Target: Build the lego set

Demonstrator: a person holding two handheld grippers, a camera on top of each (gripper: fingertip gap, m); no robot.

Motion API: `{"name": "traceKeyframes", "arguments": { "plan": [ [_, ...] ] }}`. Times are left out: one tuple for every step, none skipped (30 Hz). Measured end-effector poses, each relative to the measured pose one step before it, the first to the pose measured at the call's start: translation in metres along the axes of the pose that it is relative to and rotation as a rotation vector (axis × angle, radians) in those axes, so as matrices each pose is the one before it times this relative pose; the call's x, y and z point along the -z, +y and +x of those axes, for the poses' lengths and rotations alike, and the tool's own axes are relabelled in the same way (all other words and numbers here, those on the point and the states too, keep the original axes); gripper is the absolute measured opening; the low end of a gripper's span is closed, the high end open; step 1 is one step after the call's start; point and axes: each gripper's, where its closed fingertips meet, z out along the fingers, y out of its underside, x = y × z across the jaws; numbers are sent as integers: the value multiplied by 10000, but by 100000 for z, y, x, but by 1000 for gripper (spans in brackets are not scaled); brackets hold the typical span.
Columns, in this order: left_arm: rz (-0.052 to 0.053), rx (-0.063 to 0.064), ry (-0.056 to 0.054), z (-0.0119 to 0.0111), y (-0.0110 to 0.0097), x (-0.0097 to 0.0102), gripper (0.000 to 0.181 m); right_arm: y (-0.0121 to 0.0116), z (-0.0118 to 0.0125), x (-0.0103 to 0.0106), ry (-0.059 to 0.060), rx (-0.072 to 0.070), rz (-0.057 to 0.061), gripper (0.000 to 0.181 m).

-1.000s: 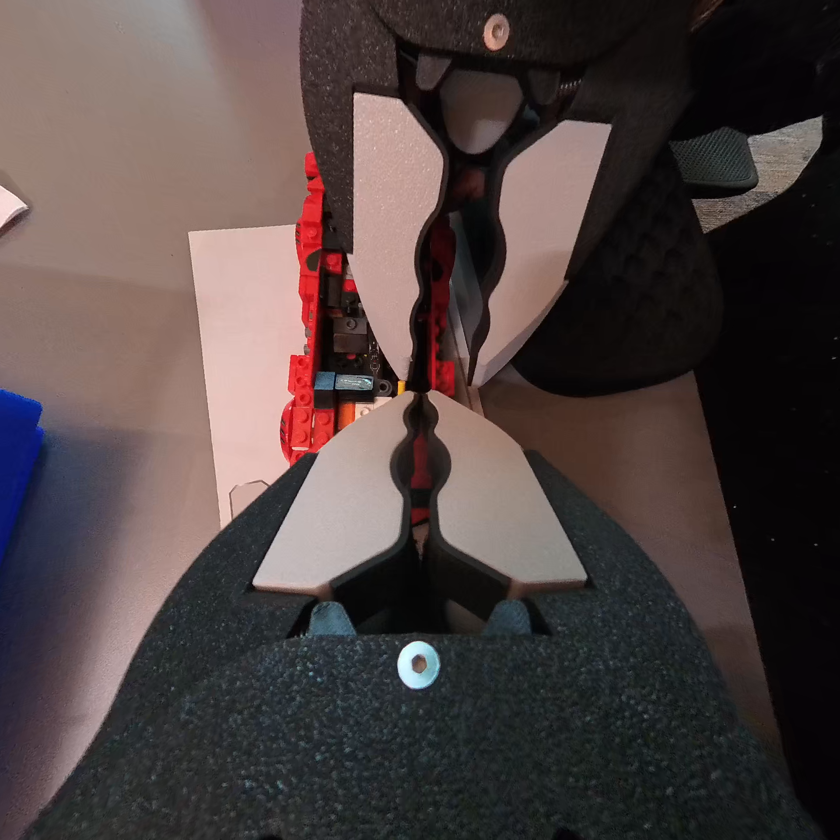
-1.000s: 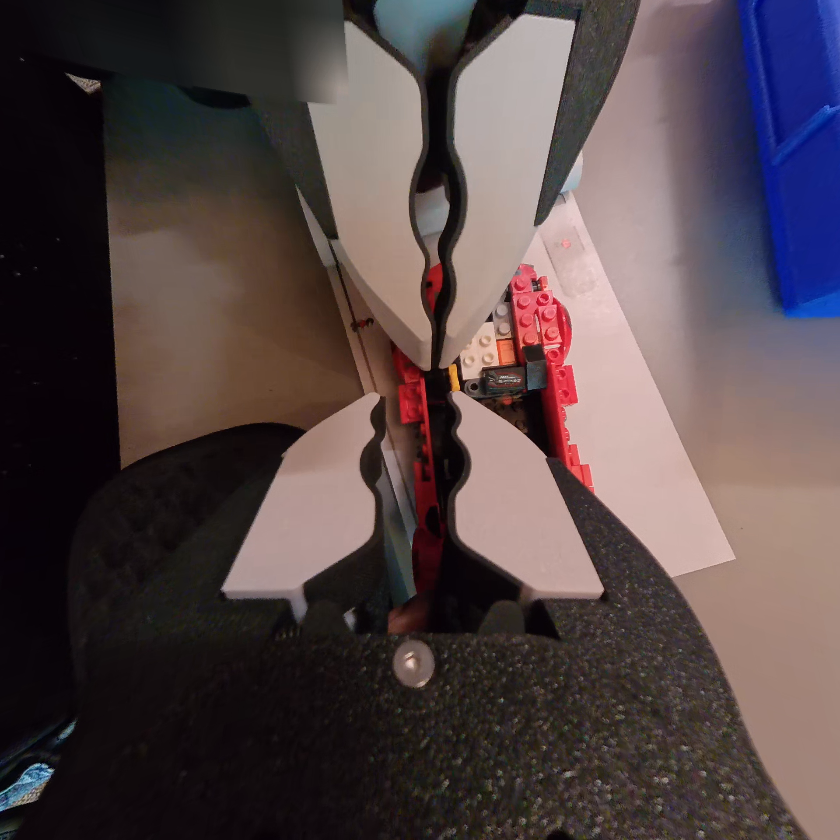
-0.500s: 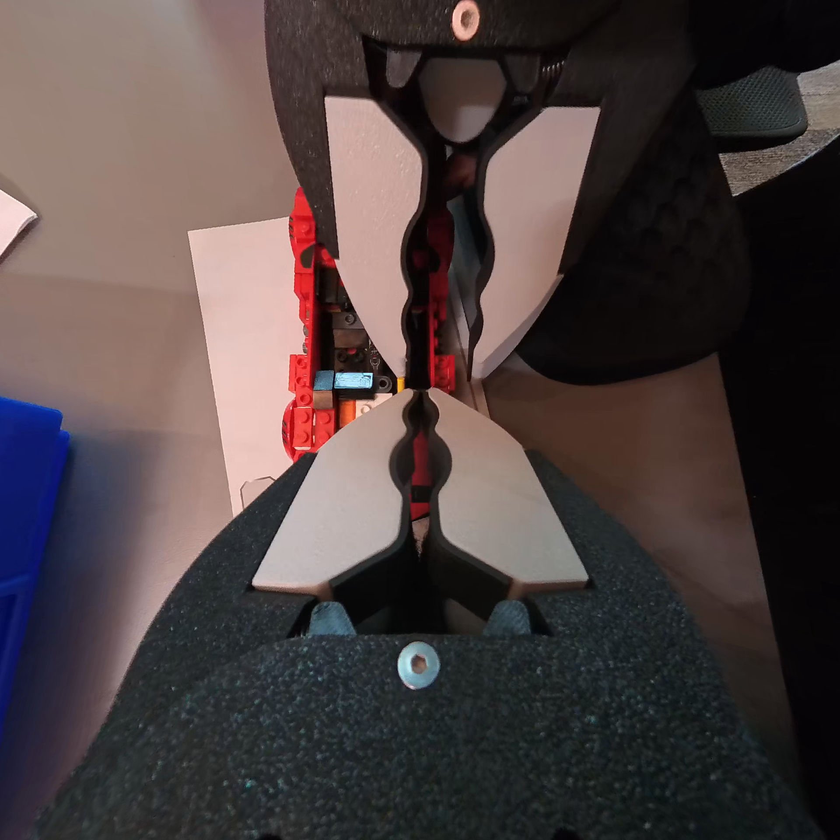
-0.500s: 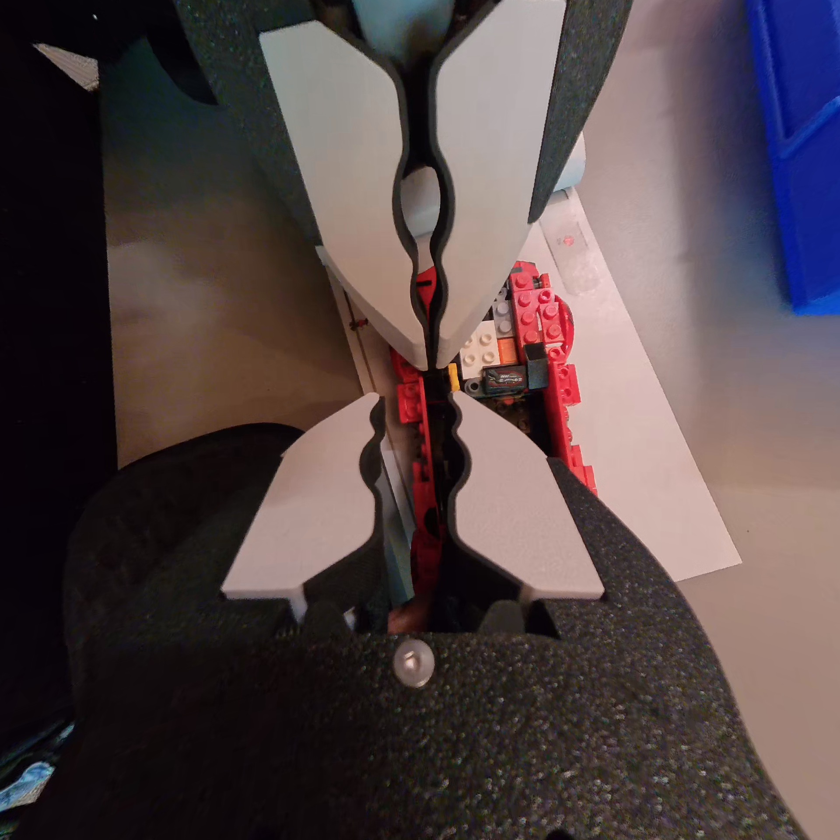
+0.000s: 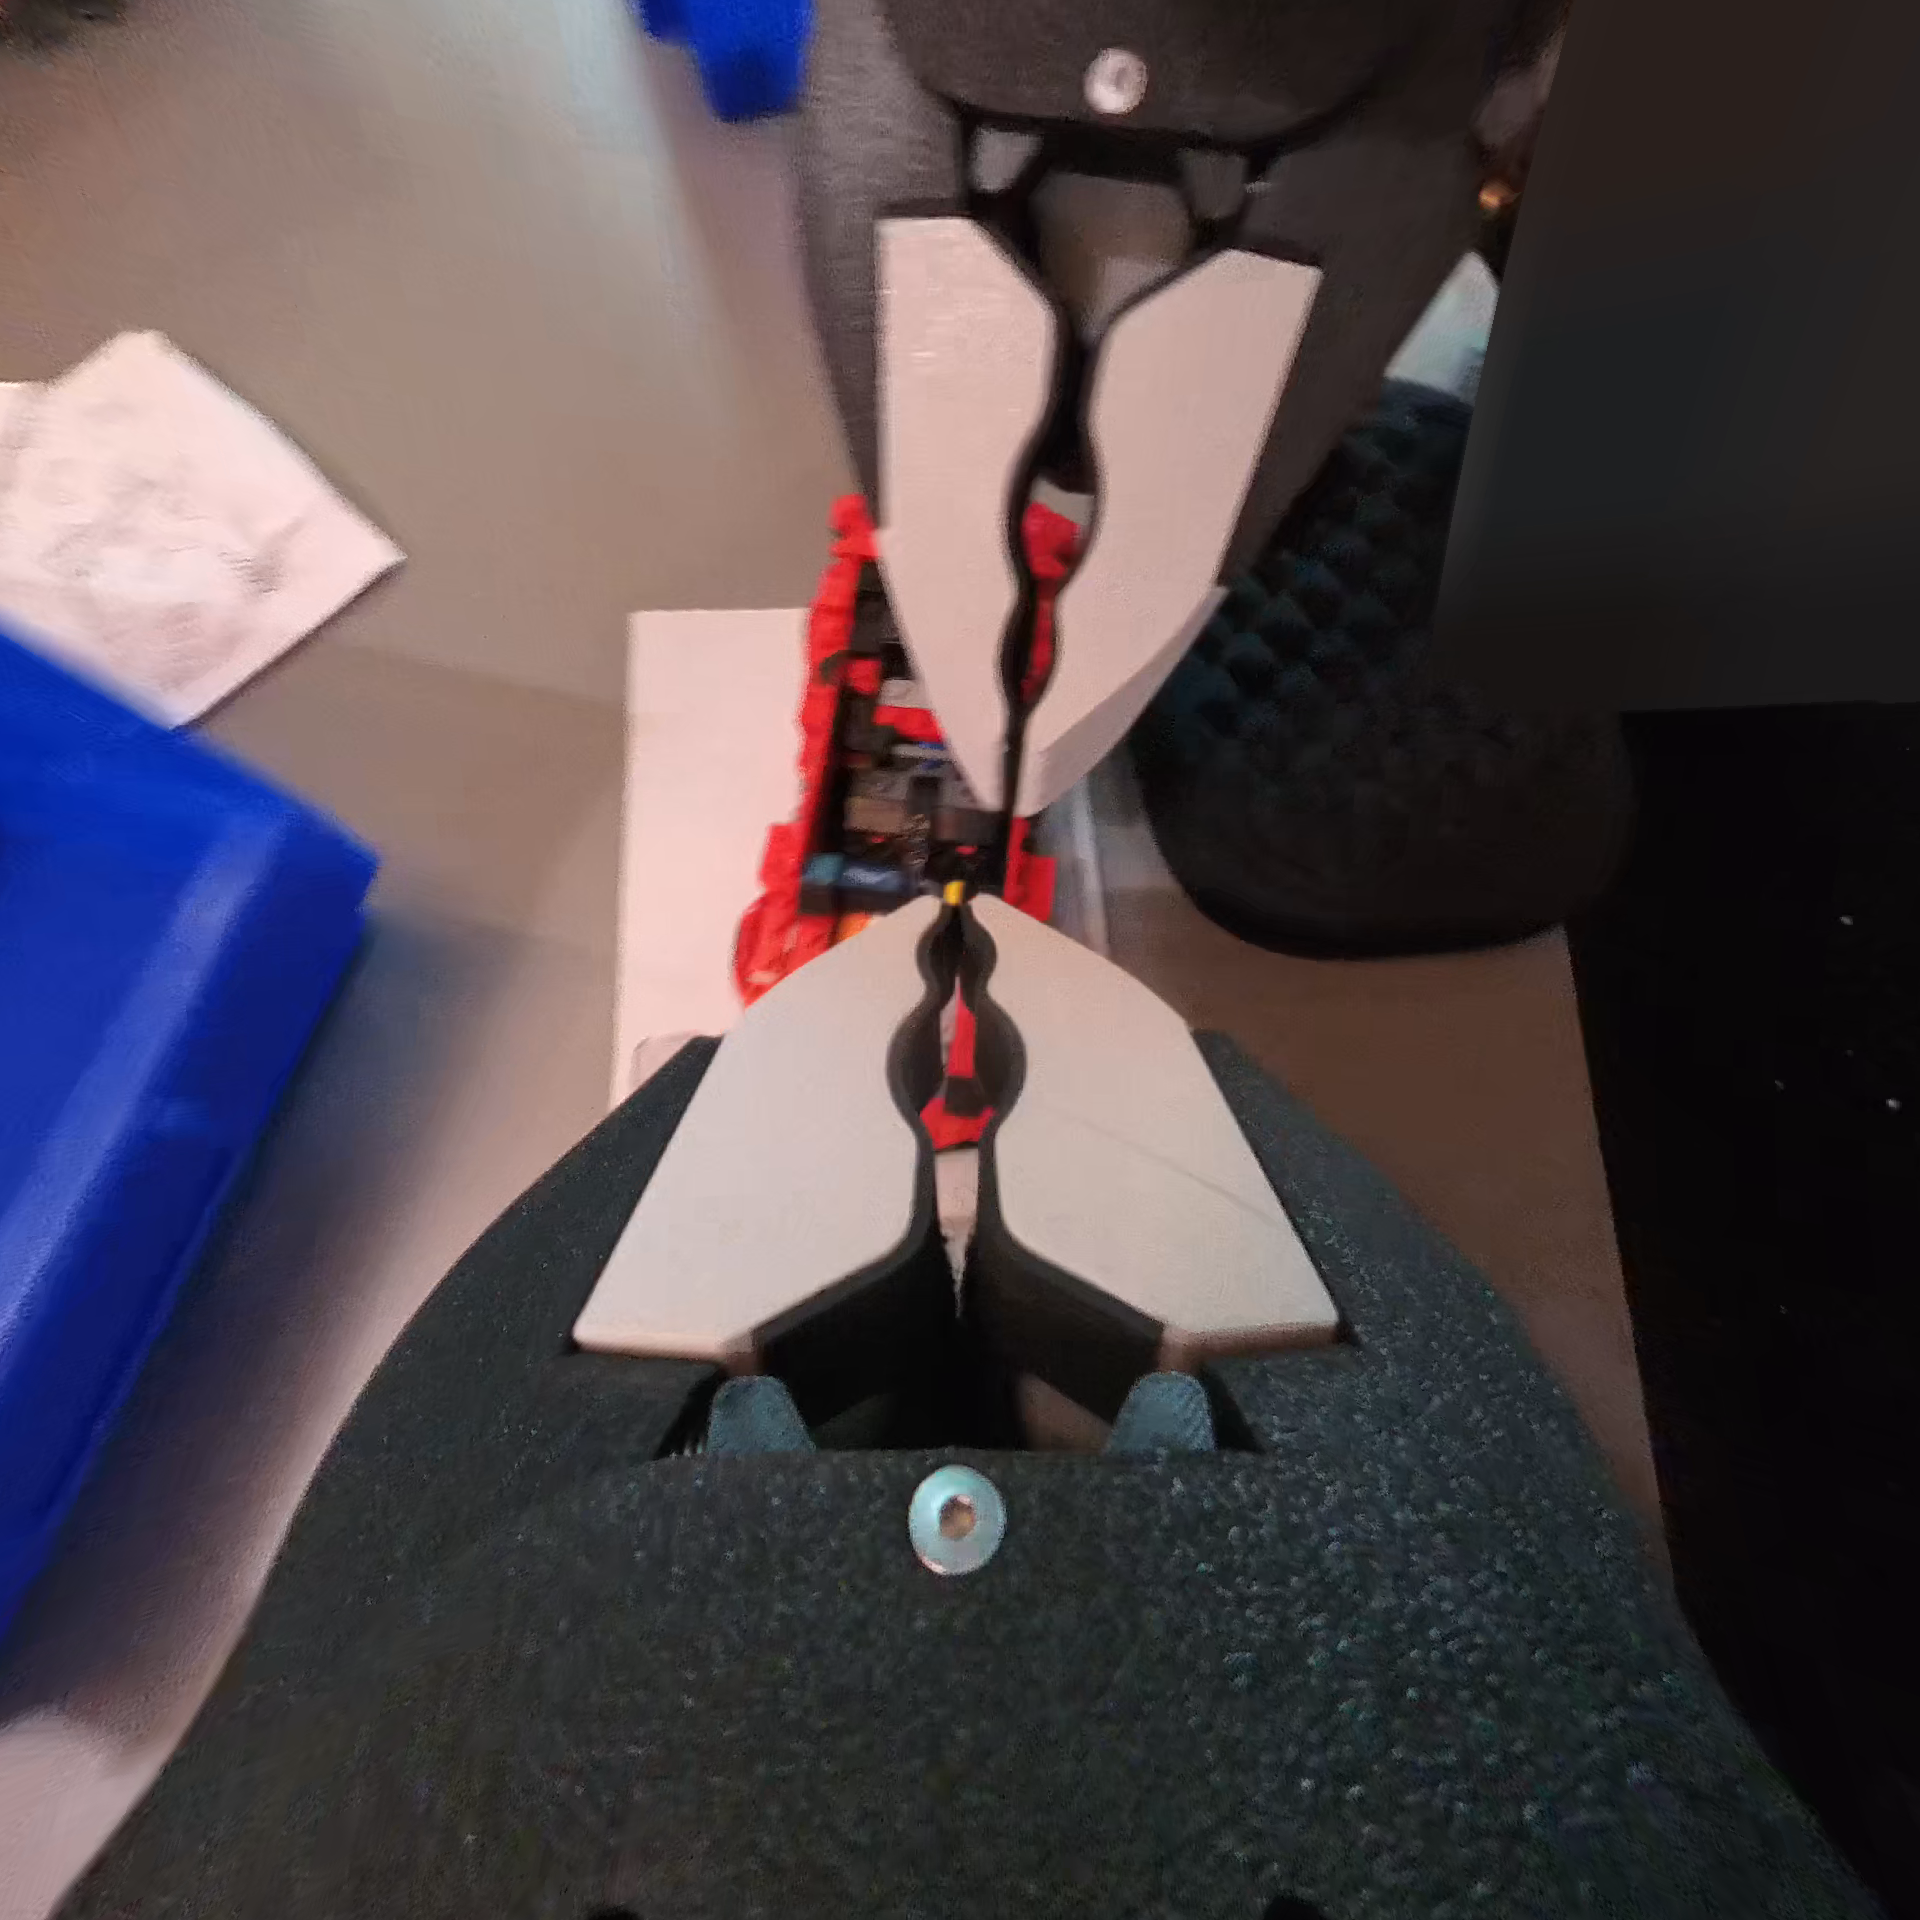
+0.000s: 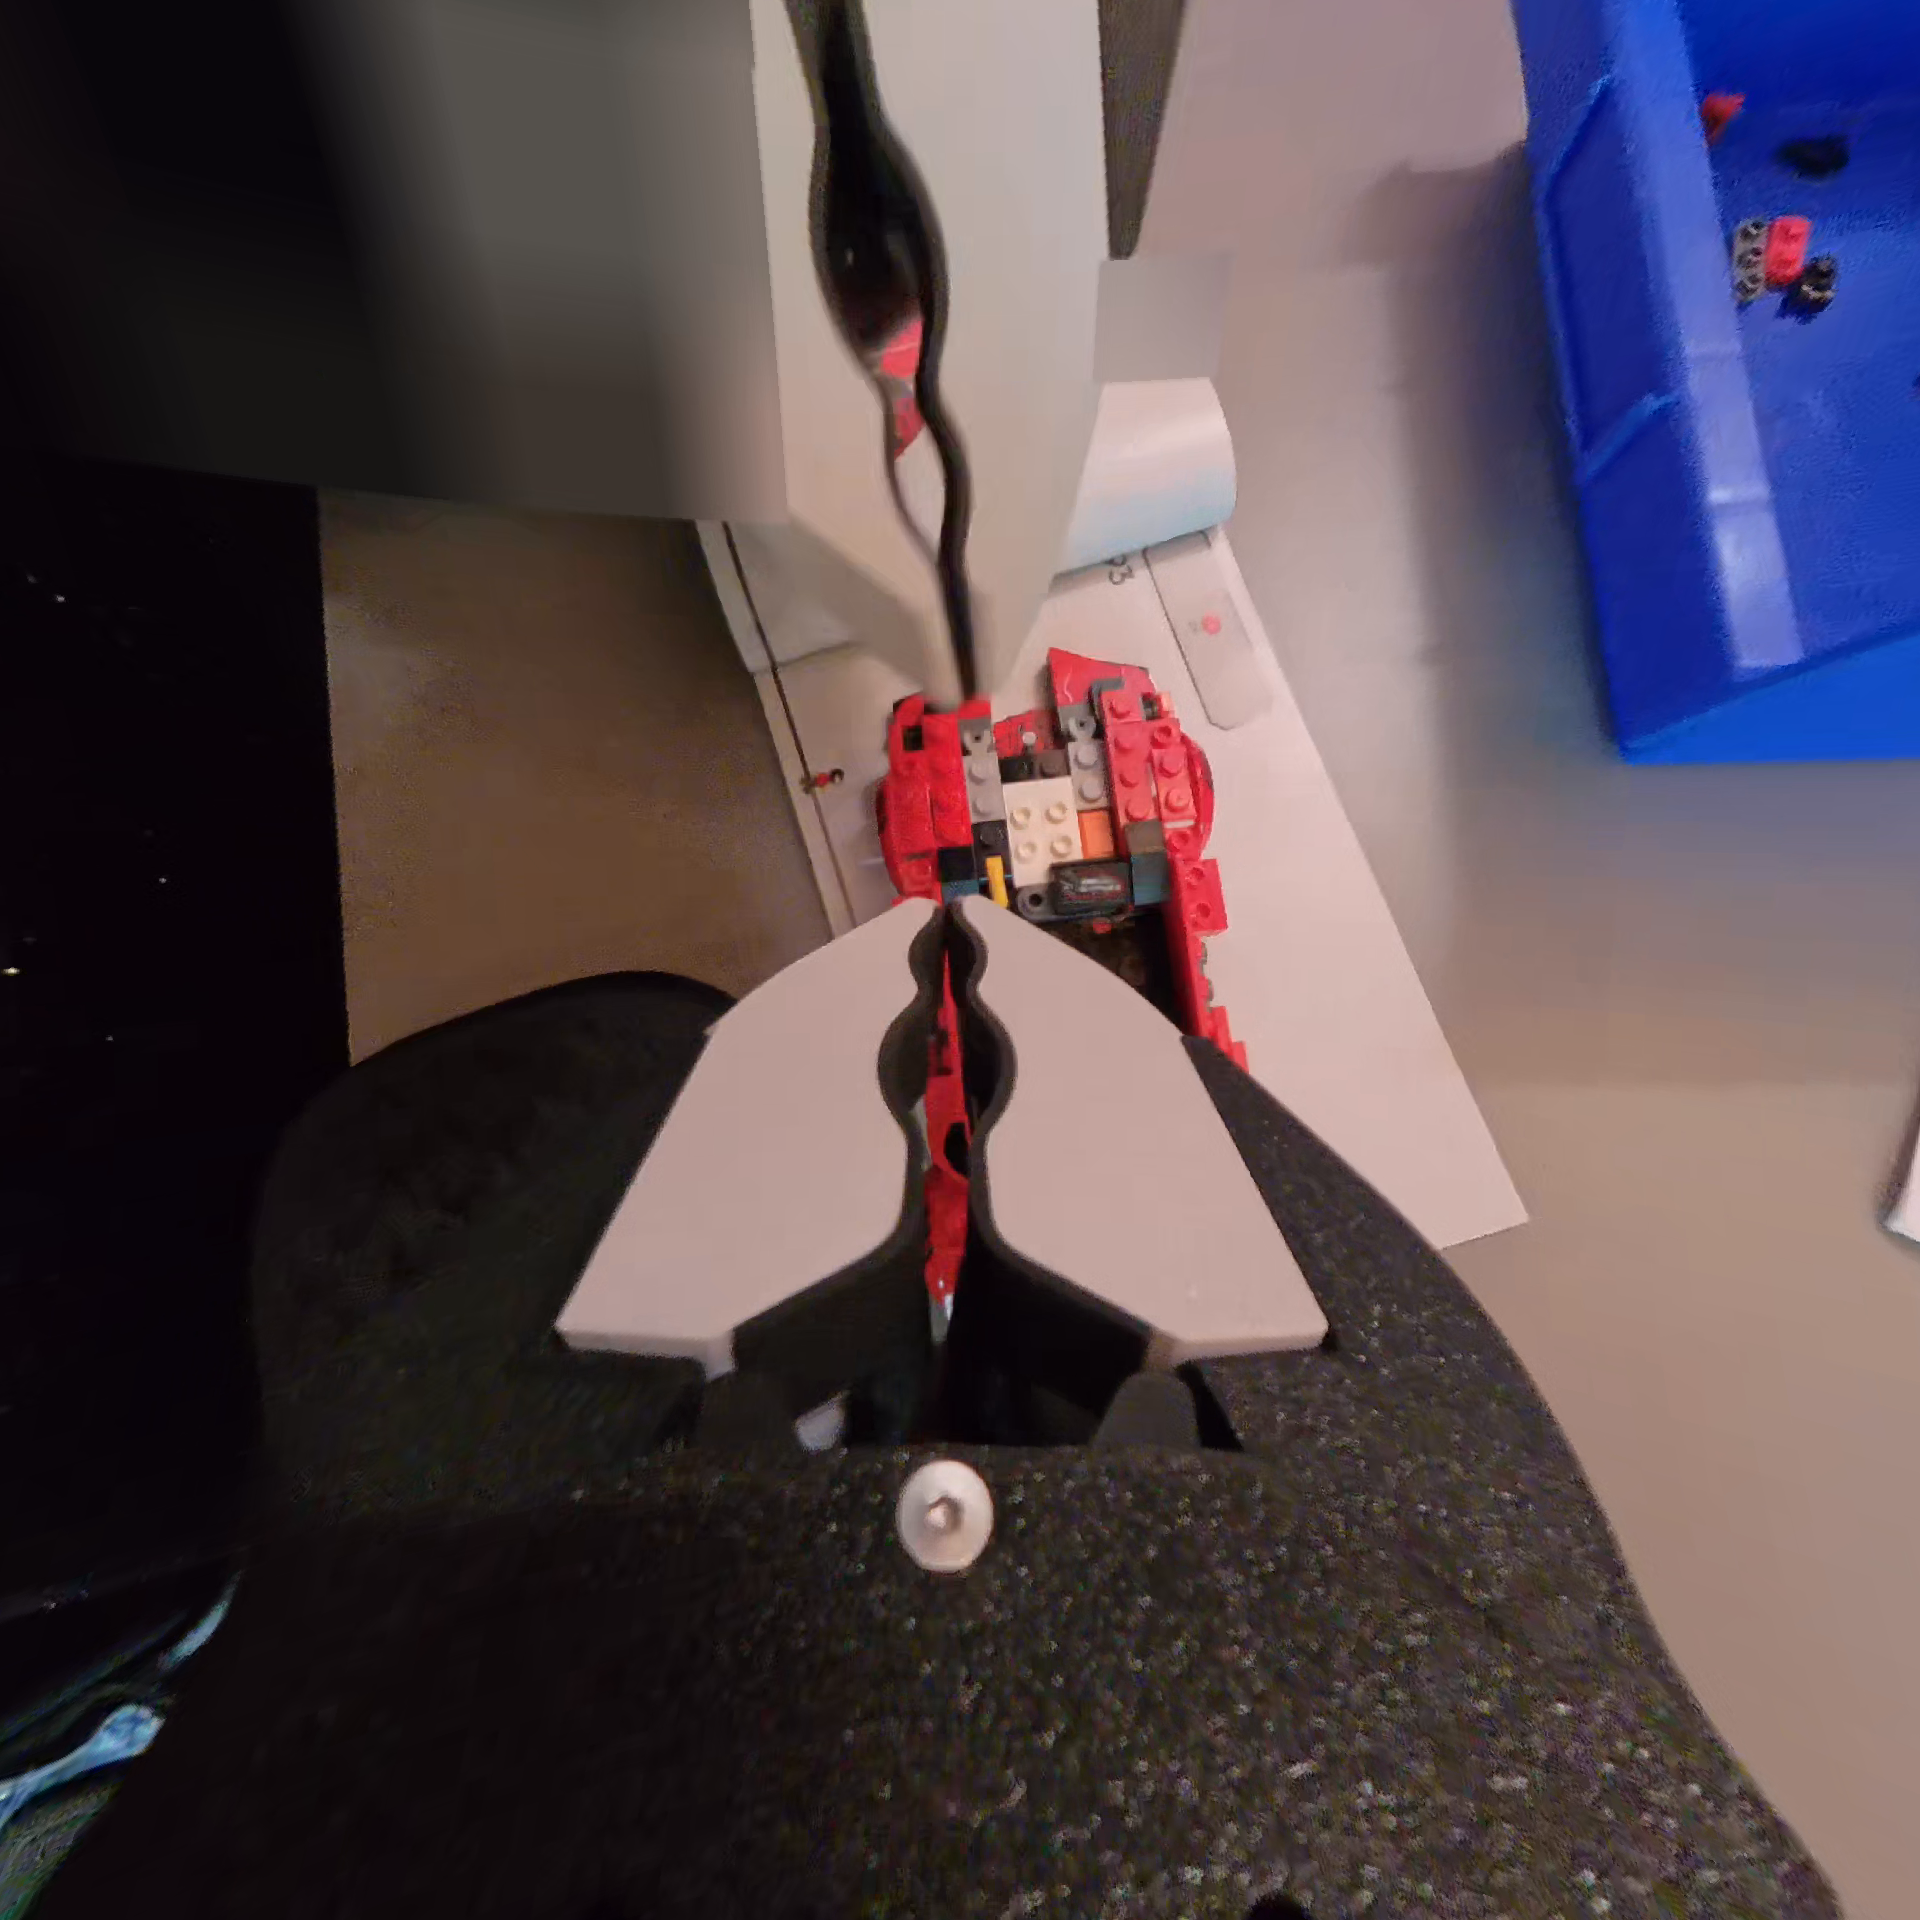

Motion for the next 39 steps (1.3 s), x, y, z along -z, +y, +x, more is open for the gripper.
{"name": "traceKeyframes", "arguments": {
  "plan": [
    [198,306,-542,-582,215,870,0,-108,-143,-146,-133,76,-222,0],
    [212,305,-456,-442,258,805,0,-59,-33,-273,-38,123,-299,0],
    [310,315,-424,-427,141,774,0,-53,59,-330,16,141,-330,0],
    [344,337,-448,-504,86,728,0,-39,45,-315,-21,120,-346,0],
    [318,328,-504,-655,72,671,0,-3,55,-258,-29,81,-369,0],
    [290,277,-529,-733,73,619,0,51,44,-205,-21,42,-402,0],
    [270,214,-494,-732,71,557,0,78,-20,-147,-34,27,-402,0],
    [190,128,-375,-612,123,498,0,54,26,-101,21,39,-358,0],
    [138,47,-266,-496,106,445,0,8,74,-42,81,66,-291,0],
    [108,-6,-207,-446,70,422,0,-27,85,49,89,63,-220,0],
    [64,-2,-214,-486,40,374,0,-47,104,109,80,7,-174,0],
    [11,69,-242,-510,91,305,4,-33,100,129,55,-49,-157,0],
    [-25,66,-192,-351,201,238,5,-60,78,158,57,-66,-122,0],
    [66,27,-54,-62,174,213,5,-50,38,130,38,-52,-111,0],
    [189,0,88,208,77,209,5,49,-23,72,19,4,-151,0],
    [255,73,88,233,-22,228,5,160,16,0,54,-1,-198,0],
    [253,159,71,203,-54,227,6,200,-45,-42,35,-62,-213,0],
    [202,112,192,352,-33,207,6,65,-201,-65,-41,-36,-137,0],
    [162,17,239,414,-3,192,7,-73,-222,-51,-21,17,-46,0],
    [141,-64,188,334,-3,138,7,-113,-97,-63,63,7,-48,0],
    [123,-78,70,138,-61,76,7,-74,-57,-68,63,-1,-86,0],
    [104,-16,9,27,-146,25,8,-63,-35,-68,56,-5,-100,0],
    [81,38,62,81,-154,-10,8,-15,99,-66,104,4,-121,0],
    [79,53,125,182,-116,-25,8,12,143,-62,112,14,-106,0],
    [89,46,125,160,-68,-37,8,-55,82,-66,43,-3,-32,0],
    [69,45,93,93,-10,-14,8,-95,-5,-78,-36,-27,24,0],
    [3,52,45,-7,69,-23,8,-69,-12,-94,-37,-22,30,0],
    [-48,49,-17,-105,115,-20,8,-23,24,-105,-8,11,11,0],
    [-46,31,-56,-166,127,-3,8,-17,10,-106,-20,21,21,0],
    [-36,19,-63,-160,104,-12,8,-24,-14,-126,-41,2,40,0],
    [-35,12,-35,-113,100,-25,8,-4,29,-148,-18,-22,58,0],
    [-24,12,-7,-69,75,-36,9,118,62,-194,-5,-24,-10,0],
    [-22,14,-2,-30,71,-47,9,198,-46,-262,-46,7,-43,0],
    [-30,7,5,-16,86,-64,9,-99,8,-35,-3,0,175,0],
    [-26,3,-7,-25,79,-36,9,72,168,151,99,10,85,0],
    [9,5,-18,-41,43,4,9,-5,292,360,189,-10,230,0],
    [61,14,-14,-40,-33,43,9,-229,304,570,176,-46,497,0],
    [106,17,6,-28,-96,76,10,-274,300,668,160,-86,619,0],
    [126,24,23,-33,-148,93,10,-90,298,714,139,-112,554,2]
  ]
}}
